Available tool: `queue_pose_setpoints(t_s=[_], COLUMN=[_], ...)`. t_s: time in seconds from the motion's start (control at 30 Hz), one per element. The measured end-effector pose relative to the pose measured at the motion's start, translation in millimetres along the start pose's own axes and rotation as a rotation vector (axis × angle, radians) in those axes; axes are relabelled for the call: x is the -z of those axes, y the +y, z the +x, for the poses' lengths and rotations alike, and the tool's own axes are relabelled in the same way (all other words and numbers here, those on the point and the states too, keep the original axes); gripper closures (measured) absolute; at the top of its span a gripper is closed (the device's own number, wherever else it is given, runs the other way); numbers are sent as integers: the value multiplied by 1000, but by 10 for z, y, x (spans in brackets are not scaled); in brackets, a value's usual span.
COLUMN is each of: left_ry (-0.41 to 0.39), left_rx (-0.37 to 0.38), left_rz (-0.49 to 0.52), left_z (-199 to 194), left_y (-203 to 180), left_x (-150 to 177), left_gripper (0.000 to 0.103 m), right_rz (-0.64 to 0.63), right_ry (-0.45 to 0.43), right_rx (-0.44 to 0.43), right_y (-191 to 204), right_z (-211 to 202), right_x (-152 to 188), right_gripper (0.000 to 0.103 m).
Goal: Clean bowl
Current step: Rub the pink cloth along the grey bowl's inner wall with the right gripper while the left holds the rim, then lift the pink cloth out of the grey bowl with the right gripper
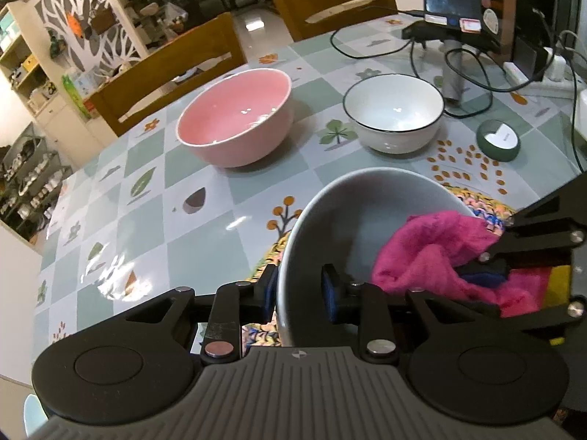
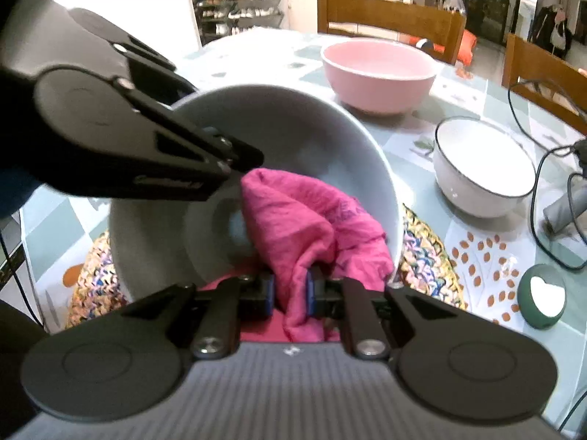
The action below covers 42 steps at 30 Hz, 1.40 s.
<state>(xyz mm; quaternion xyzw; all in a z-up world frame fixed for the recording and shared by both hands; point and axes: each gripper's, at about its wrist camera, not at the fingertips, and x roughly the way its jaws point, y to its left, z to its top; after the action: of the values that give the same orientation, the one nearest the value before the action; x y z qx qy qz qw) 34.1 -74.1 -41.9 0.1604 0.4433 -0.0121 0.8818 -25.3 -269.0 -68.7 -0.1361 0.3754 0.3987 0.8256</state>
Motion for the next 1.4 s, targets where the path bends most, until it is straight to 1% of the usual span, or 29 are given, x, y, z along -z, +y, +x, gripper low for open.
queue_pose_setpoints(t_s=[0.17,0.33,0.4,0.5,0.57,0.7,0.77,0.8,0.87,0.93,1.07,1.1,1.17,1.4], left_ry=[6,12,18,19,19,12,6,0,-11,-23,-47,-59,-72,-100], left_rx=[-19,-36,-37,-35,-36,-33,-33,-35,-41,-45,-37,-29,-6,74], left_rz=[-21,-44,-54,-69,-77,-86,-84,-77,-62,-47,-18,-14,0,58], left_z=[27,51,55,47,37,1,-25,-45,-84,-126,-233,-267,-317,-463], left_y=[101,200,229,263,277,291,289,281,263,237,173,165,124,-51], left_x=[3,8,8,3,-2,-17,-26,-31,-43,-45,-27,-29,-28,-17], left_gripper=[73,73,73,71,66,59,53,52,45,43,36,36,30,25], right_rz=[-22,-45,-50,-54,-52,-46,-39,-34,-22,-12,17,26,49,144], right_ry=[-43,-67,-72,-80,-88,-123,-139,-147,-159,-169,-186,-188,-191,-204], right_rx=[18,16,17,21,26,47,56,61,71,79,103,112,127,159], right_y=[57,59,1,-7,-18,-26,-33,-36,-45,-63,-103,-117,-145,-273], right_z=[-70,-87,-61,-86,-119,-193,-224,-239,-265,-306,-408,-435,-483,-697], right_x=[-140,-245,-200,-221,-232,-248,-254,-257,-265,-269,-274,-273,-270,-213], right_gripper=[87,87,86,86,86,86,86,86,86,86,86,86,86,86])
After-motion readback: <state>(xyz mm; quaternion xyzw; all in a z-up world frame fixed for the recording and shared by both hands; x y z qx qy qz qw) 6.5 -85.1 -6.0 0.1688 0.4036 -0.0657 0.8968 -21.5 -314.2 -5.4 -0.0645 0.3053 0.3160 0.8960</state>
